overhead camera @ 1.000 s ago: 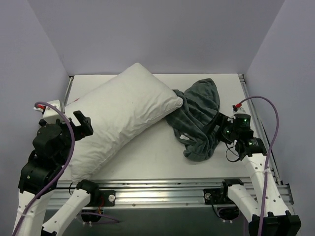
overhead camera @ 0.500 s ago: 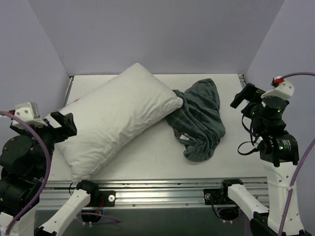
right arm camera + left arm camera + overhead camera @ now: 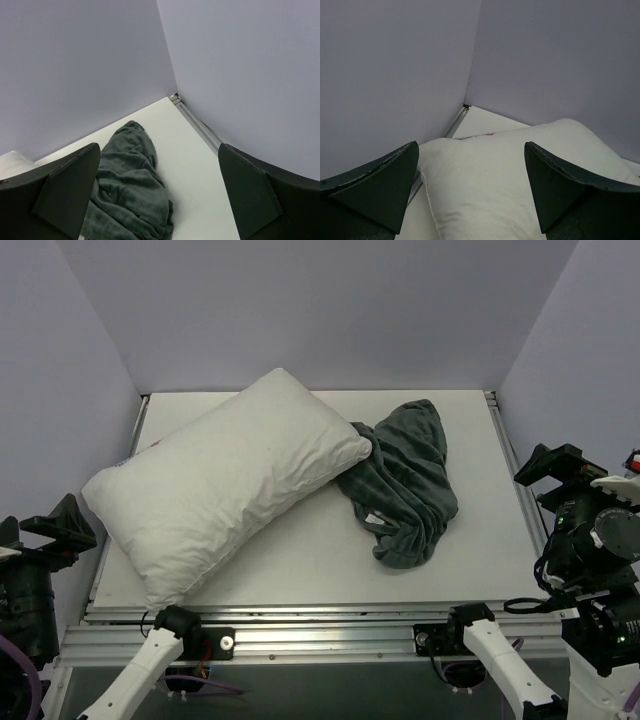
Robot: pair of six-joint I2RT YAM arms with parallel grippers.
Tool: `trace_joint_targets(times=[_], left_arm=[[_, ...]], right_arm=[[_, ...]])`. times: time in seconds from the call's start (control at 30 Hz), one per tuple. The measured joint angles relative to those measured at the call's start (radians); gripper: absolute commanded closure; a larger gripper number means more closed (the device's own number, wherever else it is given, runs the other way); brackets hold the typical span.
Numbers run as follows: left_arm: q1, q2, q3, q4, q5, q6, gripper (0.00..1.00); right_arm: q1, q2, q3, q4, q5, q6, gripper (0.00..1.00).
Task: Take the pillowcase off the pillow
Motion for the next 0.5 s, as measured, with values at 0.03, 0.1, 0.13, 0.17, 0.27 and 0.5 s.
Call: trace_joint_targets(times=[0.03, 0.1, 0.13, 0.17, 0.27, 0.5], left_arm=[[-0.002, -0.014, -0.005, 0.012, -0.009, 0.004, 0.06], [-0.005, -0.038, -0.014, 0.032, -0.027, 0.015, 0.06], [-0.005, -0.045, -0.018, 0.039, -0.036, 0.018, 0.06], [-0.006, -0.049, -0.022, 0.043, -0.043, 0.020, 0.06], [-0.006, -0.050, -0.040, 0.057, -0.060, 0.024, 0.06], [-0.006, -0.046, -0.072, 0.062, -0.063, 0.025, 0.06]], right_arm=[[0.004, -0.009, -0.002, 0.005, 0.009, -0.008, 0.00], [0.011, -0.029, -0.011, 0.021, 0.026, -0.025, 0.00], [0.013, -0.040, -0.016, 0.029, 0.032, -0.032, 0.00], [0.013, -0.051, -0.023, 0.039, 0.039, -0.037, 0.00], [0.014, -0.085, -0.040, 0.065, 0.050, -0.051, 0.00], [0.014, -0.108, -0.061, 0.101, 0.057, -0.062, 0.00]])
